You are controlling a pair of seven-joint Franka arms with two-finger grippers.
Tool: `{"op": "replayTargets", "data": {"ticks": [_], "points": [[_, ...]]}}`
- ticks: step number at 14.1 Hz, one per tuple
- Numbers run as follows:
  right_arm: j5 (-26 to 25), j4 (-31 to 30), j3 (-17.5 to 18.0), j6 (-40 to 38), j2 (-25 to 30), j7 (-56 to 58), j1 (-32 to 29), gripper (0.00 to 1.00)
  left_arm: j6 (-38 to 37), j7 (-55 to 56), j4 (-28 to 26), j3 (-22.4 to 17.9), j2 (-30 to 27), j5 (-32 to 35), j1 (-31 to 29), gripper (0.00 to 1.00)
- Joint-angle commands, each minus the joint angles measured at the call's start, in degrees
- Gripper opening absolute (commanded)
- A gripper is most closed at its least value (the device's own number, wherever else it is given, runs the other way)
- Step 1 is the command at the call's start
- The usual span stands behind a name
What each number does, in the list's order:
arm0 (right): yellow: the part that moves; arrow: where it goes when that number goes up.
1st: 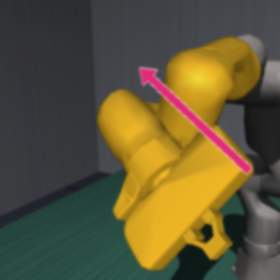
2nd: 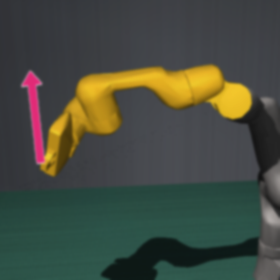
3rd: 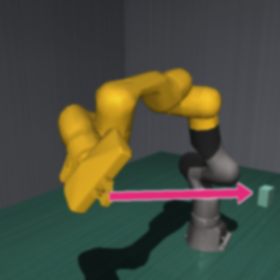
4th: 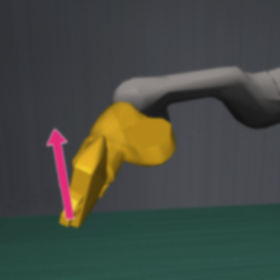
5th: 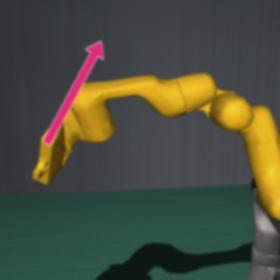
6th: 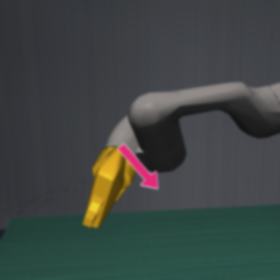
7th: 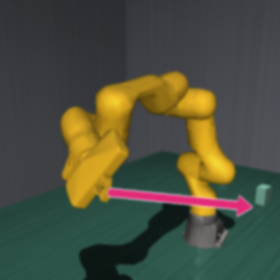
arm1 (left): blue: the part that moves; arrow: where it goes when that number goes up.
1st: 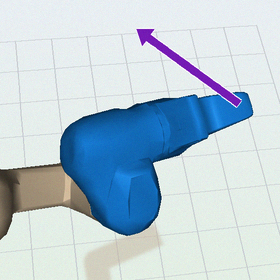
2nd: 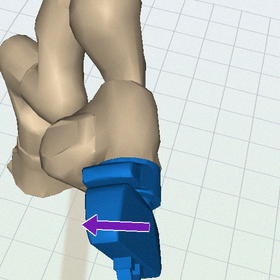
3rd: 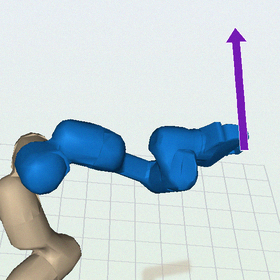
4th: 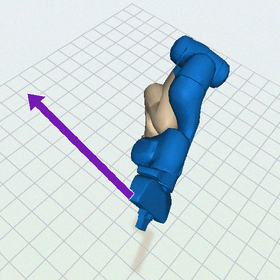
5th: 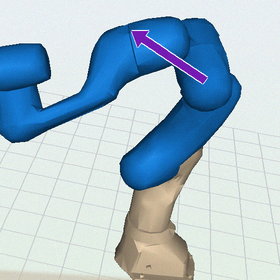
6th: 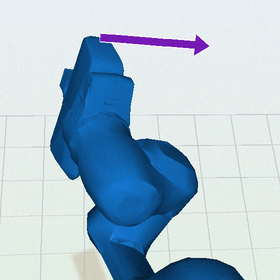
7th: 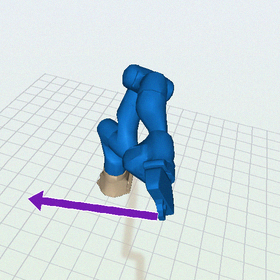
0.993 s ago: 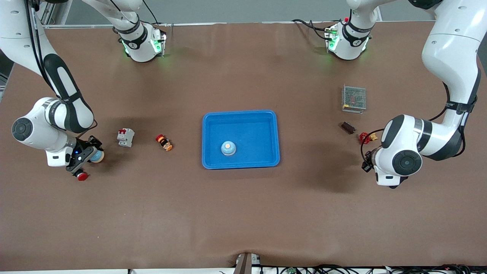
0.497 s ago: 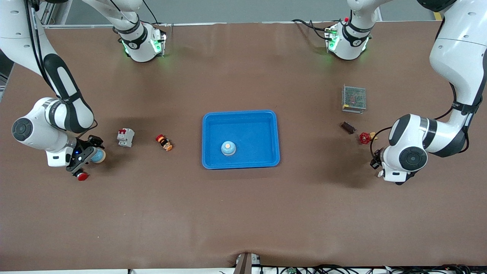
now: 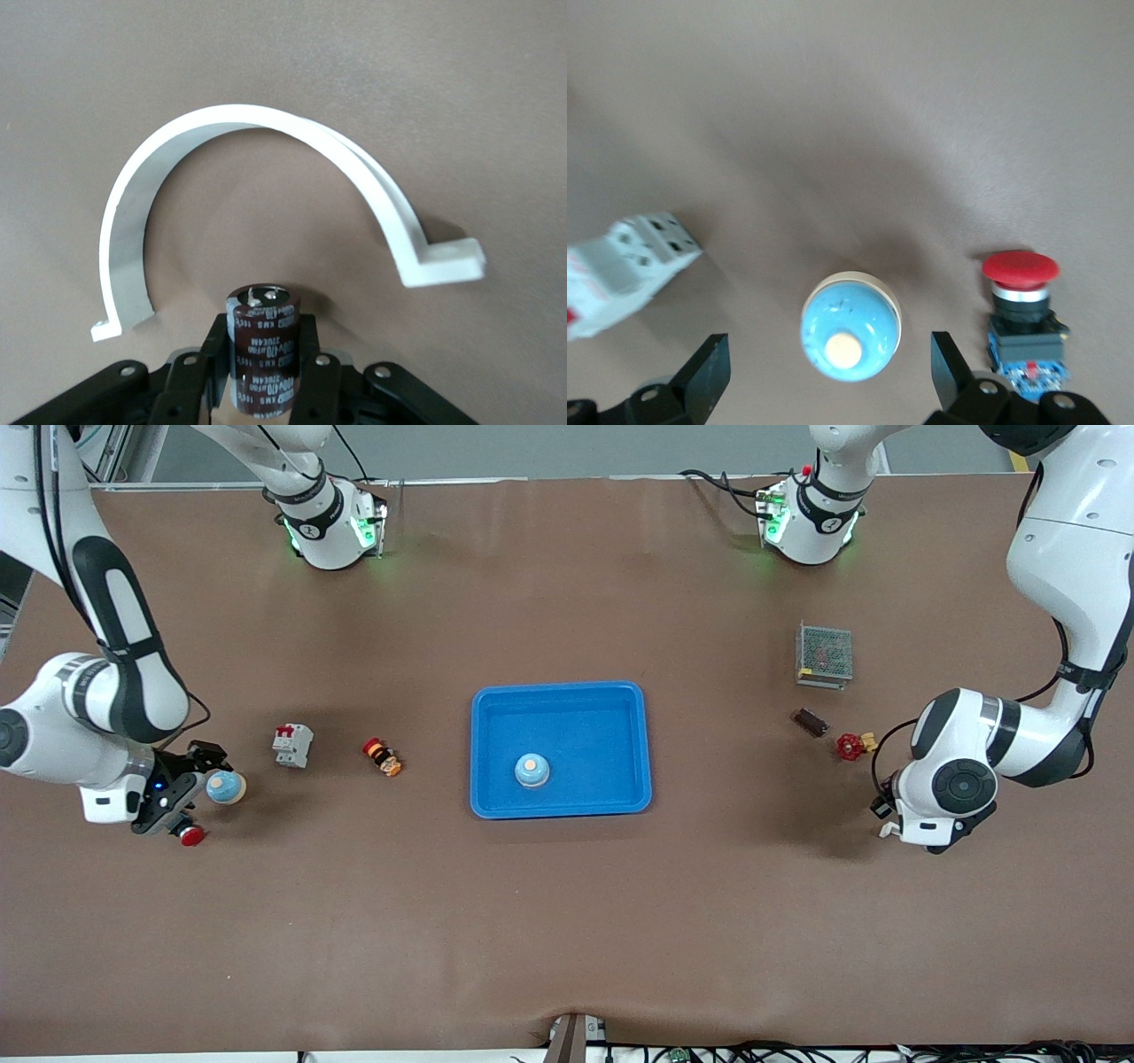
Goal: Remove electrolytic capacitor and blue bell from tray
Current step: 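Release the bell by the red button while the left gripper releases capacitor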
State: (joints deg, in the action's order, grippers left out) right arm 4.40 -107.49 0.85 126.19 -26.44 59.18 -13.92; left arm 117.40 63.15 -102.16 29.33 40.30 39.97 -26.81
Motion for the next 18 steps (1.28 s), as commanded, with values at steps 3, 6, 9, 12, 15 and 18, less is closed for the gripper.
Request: {"op": "replayTargets", "data": {"ticks": [3,6,9,12,15,18], "points": [[0.8,8.9,0.6,-14.5,3.1,-12.9,3.2,1.00,1.1,-0.3,-1.0,0.5,-0.4,1.4,-0.6,0.07],[0.8,13.2,0.6,-20.9,4.9,-23.0,7.5,1.00,1.1,-0.3,-0.8,0.5,-0.4,1.4,-0.6,0.45],[1.5,15.0,0.8,-24.4,6.0,-34.1,11.4,1.00,1.1,-0.4,-0.7,0.5,-0.5,1.4,-0.4,0.99],[3.8,15.0,0.8,-24.3,6.8,-42.5,15.0,1.00,0.9,-1.2,-0.2,0.7,-1.2,1.4,-0.4,1.00],[3.9,15.9,0.8,-23.7,6.9,-54.5,20.3,1.00,0.3,-6.3,2.6,1.3,-2.0,1.0,0.0,1.00],[6.1,17.0,0.6,-22.4,6.8,-65.4,25.9,1.00,0.0,-9.1,5.2,3.0,-2.1,0.7,0.0,1.00]]}}
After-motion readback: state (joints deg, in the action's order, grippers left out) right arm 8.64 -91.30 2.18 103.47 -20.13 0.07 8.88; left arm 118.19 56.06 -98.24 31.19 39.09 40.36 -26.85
